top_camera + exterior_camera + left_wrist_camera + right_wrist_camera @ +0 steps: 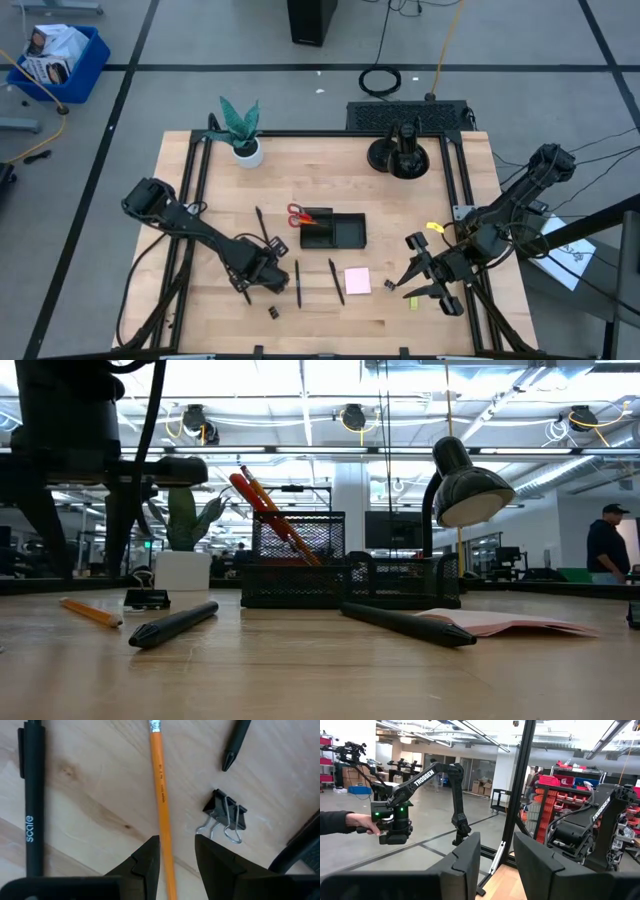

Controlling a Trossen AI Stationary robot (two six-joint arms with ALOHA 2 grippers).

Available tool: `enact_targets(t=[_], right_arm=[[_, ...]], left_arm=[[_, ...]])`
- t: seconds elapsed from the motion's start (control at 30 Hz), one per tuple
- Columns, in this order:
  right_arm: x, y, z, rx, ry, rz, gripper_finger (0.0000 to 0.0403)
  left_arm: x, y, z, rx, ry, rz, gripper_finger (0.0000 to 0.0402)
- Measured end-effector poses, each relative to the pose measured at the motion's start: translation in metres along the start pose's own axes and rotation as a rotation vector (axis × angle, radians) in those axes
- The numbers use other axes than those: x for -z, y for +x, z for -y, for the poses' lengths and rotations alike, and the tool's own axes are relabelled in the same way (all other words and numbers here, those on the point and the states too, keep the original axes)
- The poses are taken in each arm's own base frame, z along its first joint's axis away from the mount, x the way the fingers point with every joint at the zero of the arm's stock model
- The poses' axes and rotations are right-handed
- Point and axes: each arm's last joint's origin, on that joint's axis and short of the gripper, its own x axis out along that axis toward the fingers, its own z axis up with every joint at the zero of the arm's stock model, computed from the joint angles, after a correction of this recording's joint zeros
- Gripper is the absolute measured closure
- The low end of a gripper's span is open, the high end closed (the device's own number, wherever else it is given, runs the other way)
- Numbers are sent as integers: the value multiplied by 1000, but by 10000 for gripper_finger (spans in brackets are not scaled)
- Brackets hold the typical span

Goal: Pick and place office supplies into organizer
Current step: Put the orange pencil into the desk organizer

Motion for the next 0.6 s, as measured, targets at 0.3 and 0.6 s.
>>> enact_targets(t=[0.3,0.6], right_arm=[[0,0,0,0,0,0,291],[0,0,0,-1,0,0,291]], left_arm=[[0,0,-2,-5,32,1,275],[0,-1,-5,-18,35,9,275]])
